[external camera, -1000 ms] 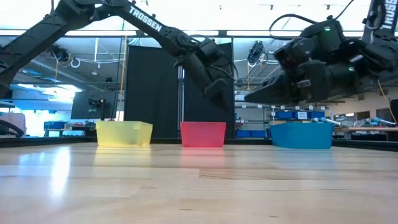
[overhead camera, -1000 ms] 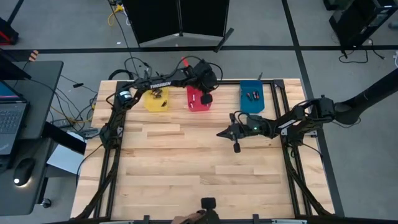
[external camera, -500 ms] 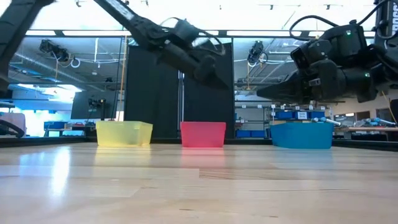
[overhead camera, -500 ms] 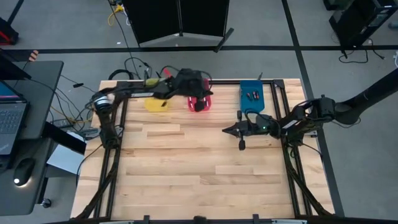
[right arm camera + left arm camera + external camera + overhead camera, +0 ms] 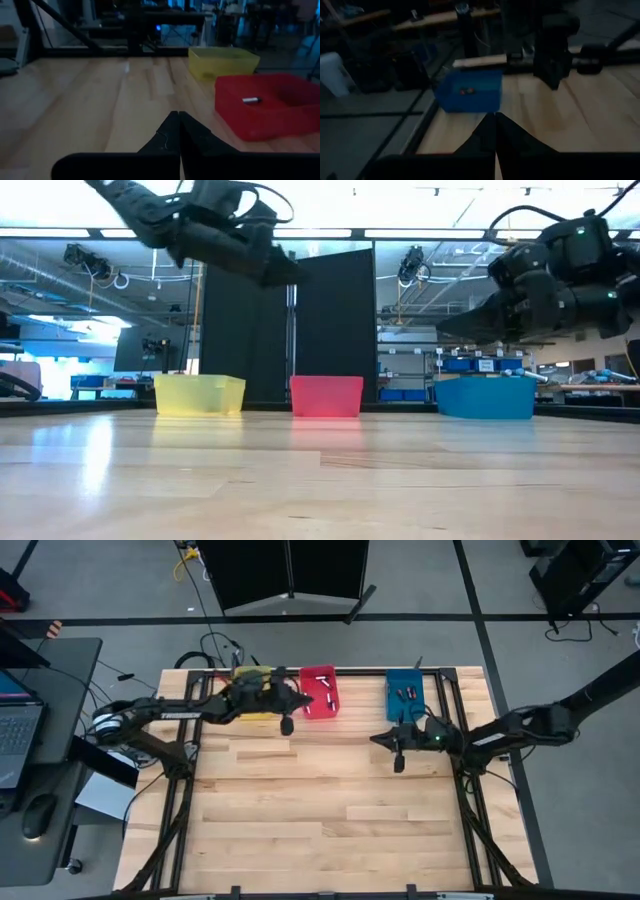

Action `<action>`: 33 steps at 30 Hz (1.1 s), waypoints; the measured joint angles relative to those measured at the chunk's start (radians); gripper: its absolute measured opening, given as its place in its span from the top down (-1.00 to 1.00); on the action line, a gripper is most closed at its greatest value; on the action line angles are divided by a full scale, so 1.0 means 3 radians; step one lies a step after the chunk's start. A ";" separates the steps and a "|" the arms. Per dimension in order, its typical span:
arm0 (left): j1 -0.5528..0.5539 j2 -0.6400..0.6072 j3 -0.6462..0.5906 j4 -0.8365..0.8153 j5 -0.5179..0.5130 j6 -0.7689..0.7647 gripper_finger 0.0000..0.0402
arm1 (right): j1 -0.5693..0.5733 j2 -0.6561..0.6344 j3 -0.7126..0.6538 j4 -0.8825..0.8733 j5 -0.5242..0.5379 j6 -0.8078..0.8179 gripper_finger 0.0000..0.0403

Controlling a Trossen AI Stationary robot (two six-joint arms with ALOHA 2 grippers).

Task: Sort batteries
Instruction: Return to Home Position

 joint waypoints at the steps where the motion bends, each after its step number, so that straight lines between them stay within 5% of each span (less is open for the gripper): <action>1: 0.0001 -0.0049 -0.0079 0.0103 -0.0001 -0.0009 0.96 | -0.0031 -0.0085 0.0029 -0.0145 -0.0004 -0.0005 0.98; 15: -0.0079 -0.0501 -0.1107 0.1064 -0.0042 -0.0351 0.96 | -0.0278 -0.1304 0.0122 -0.1659 -0.0065 -0.0134 0.98; 33: -0.0174 -0.1285 -0.1931 0.1339 -0.0269 -0.0456 0.96 | -0.0380 -0.2032 0.0126 -0.2340 -0.0057 -0.0165 0.98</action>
